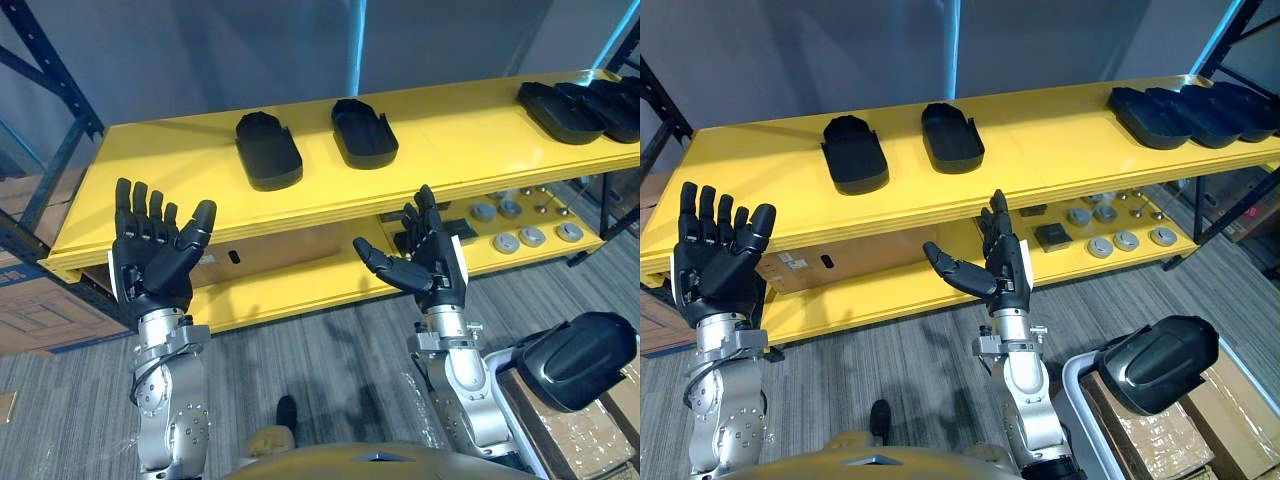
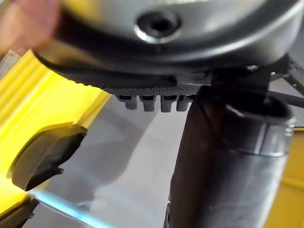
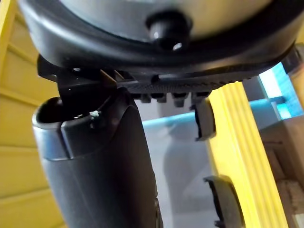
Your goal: Walk over and take three plastic housings, then place them on the shelf
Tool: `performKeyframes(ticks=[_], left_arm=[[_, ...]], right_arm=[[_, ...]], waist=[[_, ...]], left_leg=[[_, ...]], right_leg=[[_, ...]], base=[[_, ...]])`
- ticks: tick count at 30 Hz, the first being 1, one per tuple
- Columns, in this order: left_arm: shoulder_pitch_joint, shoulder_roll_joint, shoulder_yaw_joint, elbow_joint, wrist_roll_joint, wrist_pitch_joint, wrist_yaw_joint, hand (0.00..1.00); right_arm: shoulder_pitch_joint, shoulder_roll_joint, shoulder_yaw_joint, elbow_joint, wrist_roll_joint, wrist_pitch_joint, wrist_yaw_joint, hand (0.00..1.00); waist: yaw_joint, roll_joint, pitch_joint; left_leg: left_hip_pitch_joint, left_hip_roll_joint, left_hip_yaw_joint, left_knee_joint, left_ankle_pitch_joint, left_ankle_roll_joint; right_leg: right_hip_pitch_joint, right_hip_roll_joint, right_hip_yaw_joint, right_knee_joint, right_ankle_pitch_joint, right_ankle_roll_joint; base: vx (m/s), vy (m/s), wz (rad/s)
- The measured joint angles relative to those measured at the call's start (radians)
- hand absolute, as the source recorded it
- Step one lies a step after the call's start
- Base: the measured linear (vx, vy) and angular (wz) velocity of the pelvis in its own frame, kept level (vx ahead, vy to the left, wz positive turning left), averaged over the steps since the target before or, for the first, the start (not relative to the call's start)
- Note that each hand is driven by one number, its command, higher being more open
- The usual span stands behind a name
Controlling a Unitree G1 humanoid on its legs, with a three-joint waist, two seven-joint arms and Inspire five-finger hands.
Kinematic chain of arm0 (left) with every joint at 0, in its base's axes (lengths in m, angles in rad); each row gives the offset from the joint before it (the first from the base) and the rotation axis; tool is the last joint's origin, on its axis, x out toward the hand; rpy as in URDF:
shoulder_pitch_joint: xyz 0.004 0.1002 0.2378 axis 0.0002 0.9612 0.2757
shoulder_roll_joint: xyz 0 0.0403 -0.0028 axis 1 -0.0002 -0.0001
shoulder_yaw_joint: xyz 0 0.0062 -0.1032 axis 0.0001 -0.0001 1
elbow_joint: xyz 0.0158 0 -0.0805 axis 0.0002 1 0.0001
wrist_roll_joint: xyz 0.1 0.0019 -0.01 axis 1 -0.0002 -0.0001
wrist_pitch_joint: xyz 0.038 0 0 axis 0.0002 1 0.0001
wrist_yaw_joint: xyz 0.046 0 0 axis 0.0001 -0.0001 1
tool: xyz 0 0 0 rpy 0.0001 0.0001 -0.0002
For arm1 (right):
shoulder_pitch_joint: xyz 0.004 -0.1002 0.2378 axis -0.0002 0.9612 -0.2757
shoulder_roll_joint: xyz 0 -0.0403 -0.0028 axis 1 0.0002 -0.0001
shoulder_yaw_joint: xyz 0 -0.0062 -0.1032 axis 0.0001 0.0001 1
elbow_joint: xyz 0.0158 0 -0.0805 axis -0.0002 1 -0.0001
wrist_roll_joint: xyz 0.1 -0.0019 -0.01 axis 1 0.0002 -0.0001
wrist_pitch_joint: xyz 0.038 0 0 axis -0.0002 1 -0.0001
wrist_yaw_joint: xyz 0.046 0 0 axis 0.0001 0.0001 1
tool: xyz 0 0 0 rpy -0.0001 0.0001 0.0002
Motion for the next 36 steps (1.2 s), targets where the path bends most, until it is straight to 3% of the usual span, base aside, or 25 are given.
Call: performKeyframes(ticks=[3, 6, 7, 8, 9, 10, 11, 13, 15, 18, 19, 22, 24, 25, 30, 33, 36], left_arm=[[0.035, -0.002, 0.002, 0.000, 0.029, 0.000, 0.012, 1.00], [0.039, -0.002, 0.022, -0.025, 0.038, 0.000, 0.031, 1.00], [0.054, -0.002, 0.054, -0.049, 0.055, 0.000, 0.040, 1.00], [0.061, -0.003, 0.080, -0.063, 0.072, 0.000, 0.042, 1.00], [0.062, -0.005, 0.101, -0.068, 0.075, -0.002, 0.042, 1.00], [0.064, -0.010, 0.137, -0.075, 0.075, -0.003, 0.048, 1.00], [0.064, -0.003, 0.168, -0.090, 0.077, -0.005, 0.050, 1.00], [0.064, 0.004, 0.200, -0.109, 0.077, -0.013, 0.055, 1.00], [0.063, 0.005, 0.228, -0.110, 0.073, -0.030, 0.070, 1.00], [0.061, 0.005, 0.236, -0.107, 0.071, -0.029, 0.085, 1.00], [0.058, 0.010, 0.222, -0.106, 0.067, -0.028, 0.086, 1.00], [0.058, 0.013, 0.202, -0.106, 0.044, -0.027, 0.078, 1.00], [0.062, 0.011, 0.200, -0.106, 0.028, -0.027, 0.078, 1.00], [0.058, -0.005, 0.190, -0.097, 0.027, -0.026, 0.078, 1.00], [0.063, -0.057, 0.085, -0.096, 0.030, -0.025, 0.026, 1.00], [0.058, -0.055, 0.066, -0.096, 0.036, -0.025, -0.018, 1.00], [0.048, -0.042, 0.063, -0.096, 0.039, -0.025, -0.017, 1.00]], right_arm=[[-0.005, -0.013, -0.001, 0.000, -0.002, -0.014, -0.012, 1.00], [-0.047, -0.008, -0.010, 0.014, -0.011, -0.044, -0.067, 1.00], [-0.075, -0.004, -0.017, 0.023, -0.054, -0.058, -0.108, 1.00], [-0.082, -0.005, -0.024, 0.022, -0.076, -0.070, -0.128, 1.00], [-0.087, -0.011, -0.029, 0.022, -0.090, -0.075, -0.139, 1.00], [-0.095, -0.011, -0.029, 0.021, -0.090, -0.079, -0.156, 1.00], [-0.096, -0.004, -0.033, 0.021, -0.090, -0.084, -0.169, 1.00], [-0.099, 0.007, -0.040, 0.020, -0.090, -0.084, -0.170, 1.00], [-0.112, 0.008, -0.062, 0.015, -0.089, -0.085, -0.149, 1.00], [-0.108, 0.006, -0.161, -0.035, -0.090, -0.085, -0.096, 1.00], [-0.084, 0.004, -0.221, -0.070, -0.088, -0.085, -0.080, 1.00], [-0.015, -0.008, -0.344, -0.139, -0.048, -0.090, -0.055, 1.00], [-0.015, -0.012, -0.357, -0.139, -0.020, -0.099, -0.055, 1.00], [-0.018, -0.018, -0.360, -0.139, -0.009, -0.100, -0.056, 1.00], [-0.006, -0.022, -0.367, -0.139, -0.009, -0.099, -0.061, 1.00], [0.008, -0.020, -0.368, -0.139, 0.002, -0.099, -0.039, 1.00], [0.009, -0.013, -0.365, -0.139, 0.001, -0.098, 0.021, 1.00]], waist=[[0.012, -0.008, 0.006], [0.030, -0.041, 0.046], [0.032, -0.056, 0.056], [0.035, -0.054, 0.059], [0.036, -0.049, 0.062], [0.040, -0.031, 0.062], [0.037, -0.023, 0.066], [0.038, -0.018, 0.072], [0.038, -0.020, 0.071], [0.022, -0.018, 0.072], [0.007, -0.017, 0.072], [-0.024, -0.040, 0.057], [-0.018, -0.062, 0.038], [-0.015, -0.064, 0.031], [-0.014, 0.021, 0.016], [-0.031, 0.027, 0.015], [-0.034, 0.014, 0.015]], left_leg=[[-0.008, -0.021, -0.002, 0.006, -0.015, 0.005], [-0.055, -0.058, 0.004, 0.143, -0.069, 0.037], [-0.094, -0.075, 0.006, 0.252, -0.143, 0.057], [-0.110, -0.078, 0.007, 0.305, -0.180, 0.064], [-0.113, -0.073, 0.000, 0.321, -0.197, 0.068], [-0.114, -0.067, -0.004, 0.333, -0.213, 0.084], [-0.103, -0.058, -0.007, 0.320, -0.218, 0.093], [-0.083, -0.055, -0.012, 0.288, -0.223, 0.103], [-0.054, -0.053, -0.017, 0.253, -0.226, 0.112], [-0.048, -0.060, -0.035, 0.221, -0.225, 0.110], [-0.048, -0.067, -0.051, 0.211, -0.220, 0.101], [-0.028, -0.087, -0.068, 0.182, -0.200, 0.075], [-0.031, -0.096, -0.067, 0.190, -0.204, 0.070], [-0.036, -0.090, -0.070, 0.205, -0.207, 0.064], [-0.036, -0.032, -0.025, 0.169, -0.205, 0.031], [0.012, -0.023, 0.011, 0.127, -0.193, 0.028], [0.034, -0.027, 0.027, 0.106, -0.192, 0.029]], right_leg=[[0.000, -0.033, -0.026, 0.020, -0.018, 0.004], [0.000, -0.086, -0.040, 0.086, -0.056, -0.016], [0.003, -0.108, -0.046, 0.112, -0.083, -0.078], [-0.001, -0.114, -0.050, 0.143, -0.094, -0.141], [-0.015, -0.115, -0.047, 0.202, -0.074, -0.166], [-0.092, -0.131, -0.038, 0.339, 0.008, -0.201], [-0.146, -0.134, -0.018, 0.418, 0.090, -0.200], [-0.170, -0.125, -0.002, 0.433, 0.073, -0.149], [-0.183, -0.084, 0.007, 0.374, 0.018, -0.092], [-0.255, -0.037, 0.028, 0.291, 0.018, -0.085], [-0.261, -0.021, 0.067, 0.248, 0.033, -0.061], [-0.204, -0.019, 0.046, 0.110, 0.054, -0.030], [-0.160, 0.003, 0.034, -0.006, 0.091, -0.031], [-0.127, 0.021, 0.023, -0.062, 0.152, -0.024], [-0.105, 0.070, -0.012, -0.113, 0.164, -0.043], [-0.078, 0.077, -0.011, -0.113, 0.162, -0.045], [-0.075, 0.075, -0.001, -0.113, 0.161, -0.047]], base=[[-0.02, 0.050, 0.26], [0.01, 0.098, 0.19], [0.05, 0.139, 0.08], [0.09, 0.149, 0.02], [0.09, 0.153, -0.04], [0.09, 0.181, 0.03], [0.12, 0.233, 0.06], [0.11, 0.125, 0.05], [0.16, 0.087, -0.01], [0.14, 0.045, 0.16], [0.11, 0.005, 0.57], [0.20, -0.123, 0.82], [0.20, -0.209, 0.24], [0.20, -0.232, 0.19], [0.15, -0.168, 0.09], [0.06, -0.026, -0.04], [0.00, 0.030, -0.16]])
